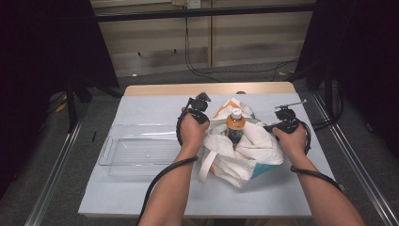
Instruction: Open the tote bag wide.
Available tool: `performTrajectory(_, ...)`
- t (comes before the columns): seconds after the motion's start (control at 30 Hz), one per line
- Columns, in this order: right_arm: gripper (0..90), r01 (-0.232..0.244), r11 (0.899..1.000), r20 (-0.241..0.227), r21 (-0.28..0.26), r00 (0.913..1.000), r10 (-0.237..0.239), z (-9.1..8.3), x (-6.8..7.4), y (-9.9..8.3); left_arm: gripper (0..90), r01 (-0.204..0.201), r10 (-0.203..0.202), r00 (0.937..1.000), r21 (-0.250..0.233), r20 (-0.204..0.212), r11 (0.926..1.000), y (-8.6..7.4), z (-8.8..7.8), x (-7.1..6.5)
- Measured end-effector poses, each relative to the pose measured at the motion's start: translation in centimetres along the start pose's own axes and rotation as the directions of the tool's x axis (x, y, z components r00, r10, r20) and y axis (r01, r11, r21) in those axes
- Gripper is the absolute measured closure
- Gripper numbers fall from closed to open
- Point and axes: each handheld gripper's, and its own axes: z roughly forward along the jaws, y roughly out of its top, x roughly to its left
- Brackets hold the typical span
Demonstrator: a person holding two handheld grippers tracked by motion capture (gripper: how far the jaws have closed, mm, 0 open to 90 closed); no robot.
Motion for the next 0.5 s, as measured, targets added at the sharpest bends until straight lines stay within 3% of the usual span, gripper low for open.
performTrajectory(0.33, 90.0, 0.029, 0.999, 0.010, 0.018, 0.9995, -0.029, 0.20, -0.04, -0.24, 82.1, 0.006, -0.007, 0.9999, 0.011, 0.011, 0.9999, -0.26, 0.66, 0.05)
performTrajectory(0.5, 90.0, 0.022, 1.000, 0.013, 0.010, 0.9997, -0.022, 0.09, -0.01, -0.49, 81.9, 0.021, -0.021, 0.9998, 0.011, 0.006, 0.9997, -0.40, 0.75, -0.05)
